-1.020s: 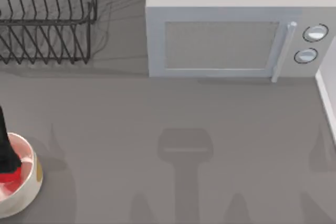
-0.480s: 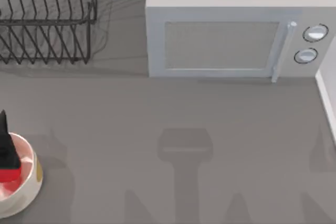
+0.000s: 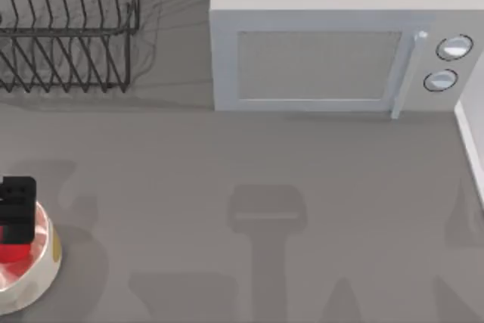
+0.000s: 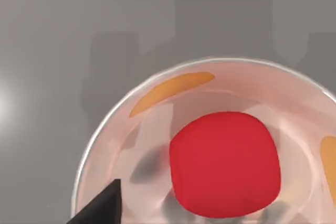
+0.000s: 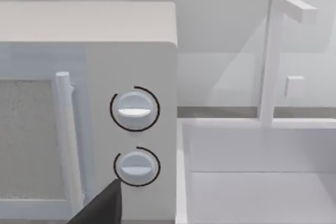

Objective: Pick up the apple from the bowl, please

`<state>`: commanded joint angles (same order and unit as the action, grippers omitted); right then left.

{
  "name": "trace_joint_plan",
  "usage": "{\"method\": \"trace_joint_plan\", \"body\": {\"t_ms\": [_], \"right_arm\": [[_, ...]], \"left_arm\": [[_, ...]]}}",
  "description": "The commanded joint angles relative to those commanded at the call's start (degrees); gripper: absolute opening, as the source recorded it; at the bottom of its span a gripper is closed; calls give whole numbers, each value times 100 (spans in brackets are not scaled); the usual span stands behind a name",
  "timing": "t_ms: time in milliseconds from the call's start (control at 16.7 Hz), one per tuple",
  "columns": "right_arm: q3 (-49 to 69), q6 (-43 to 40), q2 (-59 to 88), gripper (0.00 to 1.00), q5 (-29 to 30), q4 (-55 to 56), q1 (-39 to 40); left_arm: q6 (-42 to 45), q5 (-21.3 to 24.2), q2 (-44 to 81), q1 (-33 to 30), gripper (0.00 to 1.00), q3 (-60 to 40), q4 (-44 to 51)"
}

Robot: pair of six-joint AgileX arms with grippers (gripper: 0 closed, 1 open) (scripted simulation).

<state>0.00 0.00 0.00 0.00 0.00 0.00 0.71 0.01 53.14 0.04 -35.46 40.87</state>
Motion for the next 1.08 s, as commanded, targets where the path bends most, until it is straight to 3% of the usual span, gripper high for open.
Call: {"method": "trace_joint_plan", "body": {"t_ms": [240, 480, 900, 1080], "right_arm": [[0, 0, 0, 100, 0, 0, 0], [0, 0, 0, 100, 0, 0, 0], [0, 0, 0, 100, 0, 0, 0], [0, 0, 0, 100, 0, 0, 0]], "left_arm": [[22, 0, 1776, 1, 100, -1091, 1279], [34, 0, 2743, 2, 100, -1721, 2002], [35, 0, 2845, 1, 100, -1770, 2058], [42, 0, 3025, 5, 100, -1512, 1654]]}}
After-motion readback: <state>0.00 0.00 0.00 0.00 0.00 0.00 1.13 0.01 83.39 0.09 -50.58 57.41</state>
